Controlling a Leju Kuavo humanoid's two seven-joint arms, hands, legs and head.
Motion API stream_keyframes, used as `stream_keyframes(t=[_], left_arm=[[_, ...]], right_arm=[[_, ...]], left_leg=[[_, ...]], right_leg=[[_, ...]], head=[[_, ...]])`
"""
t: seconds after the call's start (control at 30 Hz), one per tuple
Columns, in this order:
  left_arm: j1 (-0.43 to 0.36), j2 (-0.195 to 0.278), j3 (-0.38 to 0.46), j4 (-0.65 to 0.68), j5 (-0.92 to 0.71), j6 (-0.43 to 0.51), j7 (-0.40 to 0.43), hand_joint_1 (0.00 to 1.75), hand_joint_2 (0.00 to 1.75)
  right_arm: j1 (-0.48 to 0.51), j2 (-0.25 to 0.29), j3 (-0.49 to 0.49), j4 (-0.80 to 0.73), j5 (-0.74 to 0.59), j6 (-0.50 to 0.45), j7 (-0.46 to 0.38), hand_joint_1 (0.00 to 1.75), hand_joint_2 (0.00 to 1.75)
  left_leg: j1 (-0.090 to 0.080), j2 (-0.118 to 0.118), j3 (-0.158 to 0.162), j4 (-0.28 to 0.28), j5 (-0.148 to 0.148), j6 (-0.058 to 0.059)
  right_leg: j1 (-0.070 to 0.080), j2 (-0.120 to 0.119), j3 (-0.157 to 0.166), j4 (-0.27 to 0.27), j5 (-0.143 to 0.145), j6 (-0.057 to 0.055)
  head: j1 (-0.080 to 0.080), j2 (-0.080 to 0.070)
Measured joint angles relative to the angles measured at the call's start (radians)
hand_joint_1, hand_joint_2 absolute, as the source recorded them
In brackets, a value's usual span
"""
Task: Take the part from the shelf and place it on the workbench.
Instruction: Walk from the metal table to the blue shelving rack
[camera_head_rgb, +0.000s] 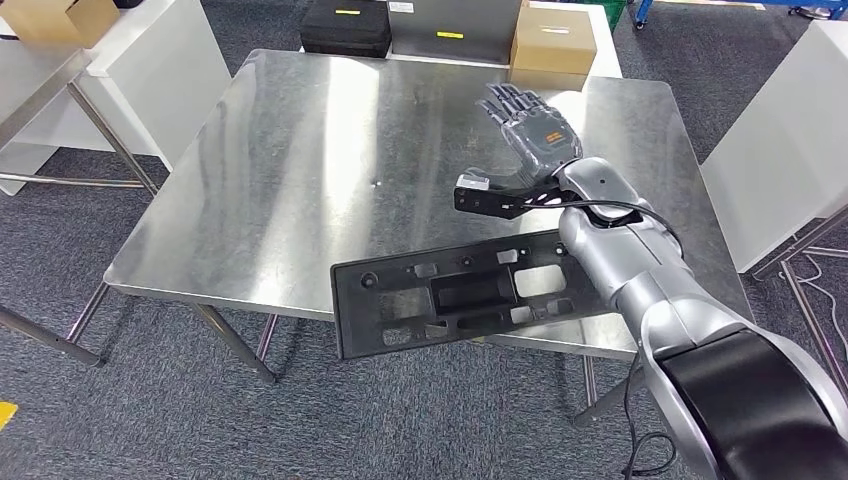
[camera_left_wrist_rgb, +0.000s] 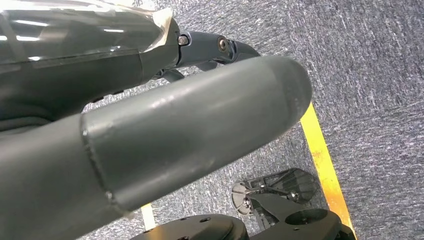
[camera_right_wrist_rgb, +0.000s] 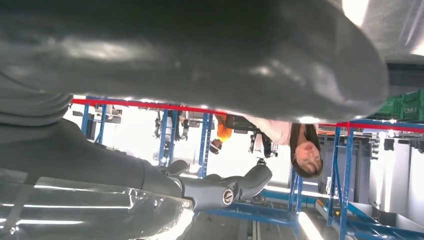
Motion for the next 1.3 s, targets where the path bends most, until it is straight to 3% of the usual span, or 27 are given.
stream_keyframes(t=[0.93, 1.13, 1.3], left_arm=[[-0.001, -0.002, 0.041, 0.000, 0.026, 0.001, -0.019, 0.00, 0.00], [-0.001, -0.003, 0.047, 0.000, 0.026, 0.001, -0.018, 0.00, 0.00], [0.000, -0.006, 0.060, 0.000, 0.038, 0.001, -0.010, 0.00, 0.00]], right_arm=[[-0.010, 0.015, 0.000, 0.000, 0.012, 0.000, 0.007, 0.00, 0.00], [-0.027, -0.006, 0.000, 0.003, 0.056, 0.006, 0.107, 0.00, 0.00], [-0.099, -0.100, -0.003, 0.024, 0.100, 0.047, 0.227, 0.00, 0.00]], left_leg=[[0.000, 0.000, 0.000, 0.000, 0.000, 0.000], [0.000, 0.000, 0.000, 0.000, 0.000, 0.000], [-0.001, -0.005, 0.000, 0.001, 0.001, 0.001]], right_leg=[[0.000, 0.000, 0.000, 0.000, 0.000, 0.000], [0.000, 0.000, 0.000, 0.000, 0.000, 0.000], [-0.001, -0.005, 0.000, 0.000, 0.000, 0.000]], head=[[0.000, 0.000], [0.000, 0.000], [0.000, 0.000]])
